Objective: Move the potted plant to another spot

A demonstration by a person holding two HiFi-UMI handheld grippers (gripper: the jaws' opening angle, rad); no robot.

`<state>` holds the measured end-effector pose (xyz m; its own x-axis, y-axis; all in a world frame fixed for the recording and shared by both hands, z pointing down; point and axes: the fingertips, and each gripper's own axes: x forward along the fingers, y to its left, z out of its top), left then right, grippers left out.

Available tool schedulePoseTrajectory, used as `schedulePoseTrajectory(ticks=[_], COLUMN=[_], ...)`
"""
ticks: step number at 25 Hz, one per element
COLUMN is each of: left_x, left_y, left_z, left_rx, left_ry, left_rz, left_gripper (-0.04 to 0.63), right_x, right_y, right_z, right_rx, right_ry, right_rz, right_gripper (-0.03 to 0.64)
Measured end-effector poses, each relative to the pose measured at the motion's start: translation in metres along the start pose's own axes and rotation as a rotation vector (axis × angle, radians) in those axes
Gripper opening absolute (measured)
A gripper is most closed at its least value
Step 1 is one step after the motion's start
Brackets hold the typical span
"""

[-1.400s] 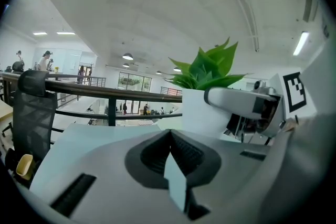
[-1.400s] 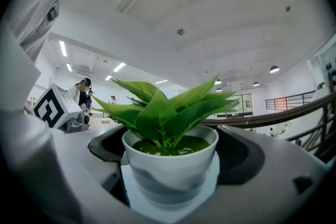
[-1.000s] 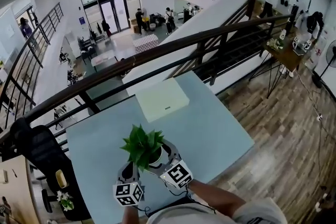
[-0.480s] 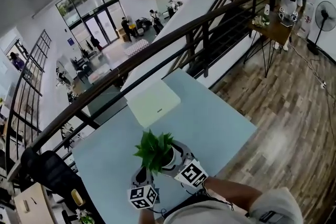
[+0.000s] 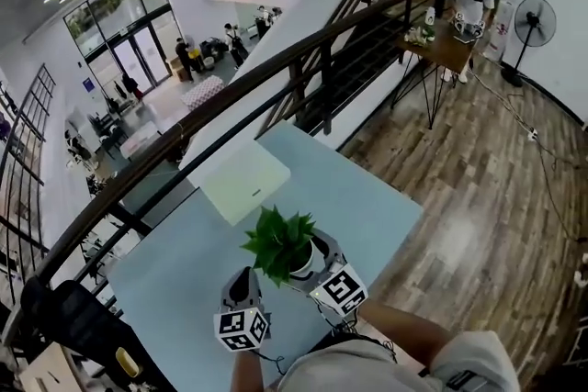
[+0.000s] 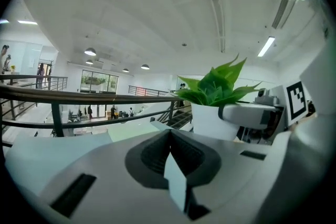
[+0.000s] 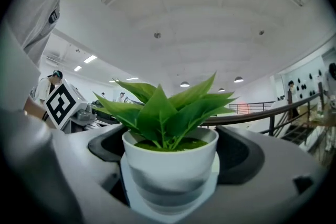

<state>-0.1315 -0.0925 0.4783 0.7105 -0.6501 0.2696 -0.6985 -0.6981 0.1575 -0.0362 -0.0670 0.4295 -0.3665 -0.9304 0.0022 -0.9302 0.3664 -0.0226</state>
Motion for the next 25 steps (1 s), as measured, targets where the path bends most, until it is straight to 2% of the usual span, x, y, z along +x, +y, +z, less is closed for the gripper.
schedulePoseTrajectory(ticks=[7,15,19,25], left_x=[0.011,0.017,0.012,0.010], left_y=[-0.027,-0.054,-0.060,-0.068], left_z=[0.011,-0.010,-0.024,-0.036], left_rx=[0.024,0.016,0.000,0.003], left_ry=[-0.024,0.001,0.029,0.053], left_rz=[-0.156,-0.317,-0.362,-0.390], left_gripper=[0.012,0.012,0.012,0.012], right_x=[-0.026,-0.057,-0.071,-0.085], right_y=[-0.023,-0.018,-0.010,-0.016], right_z=[0.001,-0.009,-0.009,-0.023], right_rx=[0.005,-0.007,-0.006,0.021], right_ry=[0.016,0.045,0.056,0.074], right_rz=[-0.189,-0.318,-0.368,-0.412], right_gripper=[0.525,0.525,0.525,0.525])
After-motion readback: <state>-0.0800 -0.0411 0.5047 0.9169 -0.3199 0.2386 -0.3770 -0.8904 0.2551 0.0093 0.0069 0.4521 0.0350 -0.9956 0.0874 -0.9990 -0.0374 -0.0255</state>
